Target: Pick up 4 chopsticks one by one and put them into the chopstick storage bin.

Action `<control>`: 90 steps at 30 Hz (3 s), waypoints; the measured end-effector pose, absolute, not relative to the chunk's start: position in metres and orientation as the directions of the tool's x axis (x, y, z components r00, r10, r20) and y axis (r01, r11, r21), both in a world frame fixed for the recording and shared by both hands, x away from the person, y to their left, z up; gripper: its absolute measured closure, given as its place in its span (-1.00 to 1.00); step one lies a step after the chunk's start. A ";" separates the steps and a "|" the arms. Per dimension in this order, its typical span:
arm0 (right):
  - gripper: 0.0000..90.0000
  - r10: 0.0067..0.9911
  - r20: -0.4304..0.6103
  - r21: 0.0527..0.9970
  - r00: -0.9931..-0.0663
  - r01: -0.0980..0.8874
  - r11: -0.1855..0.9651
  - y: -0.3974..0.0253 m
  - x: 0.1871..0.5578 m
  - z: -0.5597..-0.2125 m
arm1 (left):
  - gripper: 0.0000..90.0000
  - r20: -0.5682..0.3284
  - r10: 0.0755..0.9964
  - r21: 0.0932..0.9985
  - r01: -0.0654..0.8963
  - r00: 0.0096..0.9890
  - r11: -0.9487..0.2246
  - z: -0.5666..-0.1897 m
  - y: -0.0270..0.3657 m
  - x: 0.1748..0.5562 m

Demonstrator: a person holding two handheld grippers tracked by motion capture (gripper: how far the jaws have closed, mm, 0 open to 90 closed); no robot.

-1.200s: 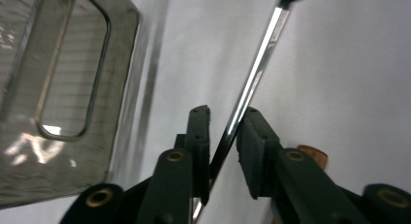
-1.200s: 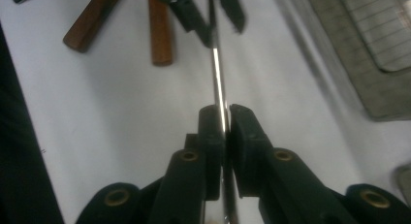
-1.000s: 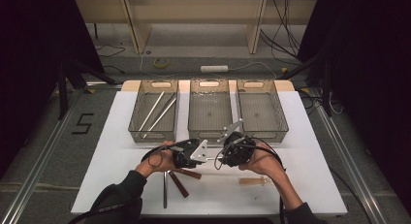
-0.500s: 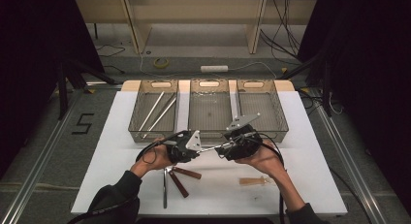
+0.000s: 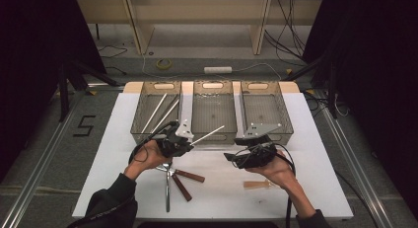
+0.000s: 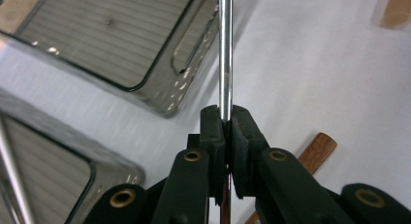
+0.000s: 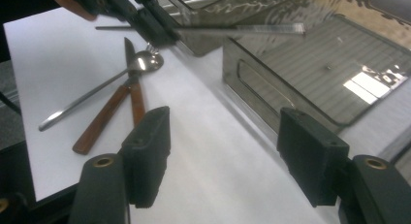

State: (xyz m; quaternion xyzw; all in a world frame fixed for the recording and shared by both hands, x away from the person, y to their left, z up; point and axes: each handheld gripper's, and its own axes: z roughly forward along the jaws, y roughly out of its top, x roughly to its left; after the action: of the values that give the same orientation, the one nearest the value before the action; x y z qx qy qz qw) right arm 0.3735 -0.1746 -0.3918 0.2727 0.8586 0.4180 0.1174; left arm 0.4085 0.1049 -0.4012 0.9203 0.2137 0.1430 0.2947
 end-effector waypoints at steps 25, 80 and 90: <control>-0.23 0.601 0.063 0.803 -0.797 0.398 0.443 -0.205 0.344 -0.424 | 0.88 0.020 0.687 0.699 0.481 0.727 -0.529 -0.369 0.149 0.433; -0.30 0.551 0.080 0.811 -0.831 0.376 0.449 -0.197 0.322 -0.432 | 0.87 0.016 0.898 0.756 0.582 0.440 -0.299 -0.406 0.202 0.527; -0.30 0.548 0.078 0.810 -0.833 0.374 0.452 -0.197 0.322 -0.432 | 0.87 0.032 0.904 0.740 0.598 0.426 -0.308 -0.418 0.203 0.528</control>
State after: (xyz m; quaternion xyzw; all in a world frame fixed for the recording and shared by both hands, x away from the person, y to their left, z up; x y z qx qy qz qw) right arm 0.3217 -0.1969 -0.4321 0.2723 0.8466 0.4468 0.0974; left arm 0.5277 0.2025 -0.4178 0.7754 0.4845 0.2291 0.3339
